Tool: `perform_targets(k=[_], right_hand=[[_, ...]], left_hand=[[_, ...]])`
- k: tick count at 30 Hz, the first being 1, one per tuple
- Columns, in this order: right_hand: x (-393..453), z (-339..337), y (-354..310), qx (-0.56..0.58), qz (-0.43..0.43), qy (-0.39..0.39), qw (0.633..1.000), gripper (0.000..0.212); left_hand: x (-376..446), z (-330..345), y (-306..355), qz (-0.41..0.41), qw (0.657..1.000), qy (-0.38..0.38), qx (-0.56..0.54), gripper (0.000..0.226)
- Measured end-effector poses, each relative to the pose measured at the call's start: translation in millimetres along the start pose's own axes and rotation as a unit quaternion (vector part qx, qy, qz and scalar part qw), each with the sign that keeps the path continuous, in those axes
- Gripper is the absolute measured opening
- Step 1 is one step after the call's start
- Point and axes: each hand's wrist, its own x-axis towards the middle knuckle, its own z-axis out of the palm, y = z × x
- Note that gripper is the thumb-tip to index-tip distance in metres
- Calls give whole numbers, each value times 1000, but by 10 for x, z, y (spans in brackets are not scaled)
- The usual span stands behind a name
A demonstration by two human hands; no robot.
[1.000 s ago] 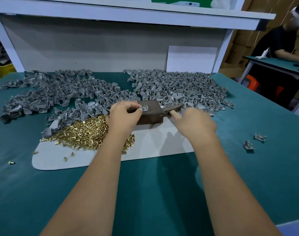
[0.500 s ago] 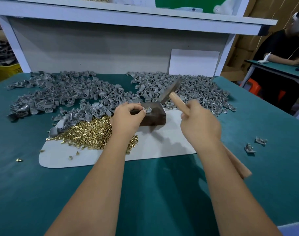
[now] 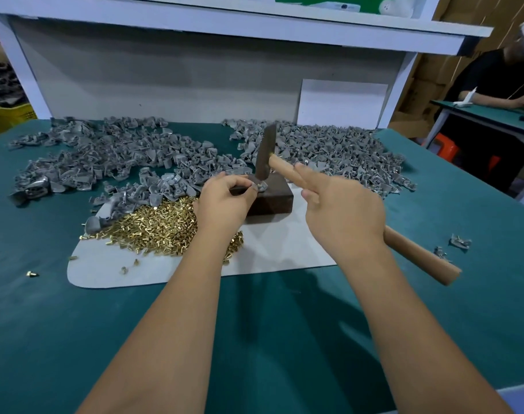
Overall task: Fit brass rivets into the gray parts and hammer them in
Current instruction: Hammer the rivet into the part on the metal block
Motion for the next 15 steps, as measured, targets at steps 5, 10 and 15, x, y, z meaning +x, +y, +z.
perform_targets(k=[5,10,15], right_hand=[[13,-7,-86,-12,-1,34,999,49],[68,-20,-128,-25,14,41,999,49],[-33,36,-108,-55,-20,9,998,53]], left_hand=[[-8,-11,14,-1,1000,11,4,18],[-9,-14,24,-1,1000,9,11,20],[-3,0,-14,-1,1000,6,-16,25]])
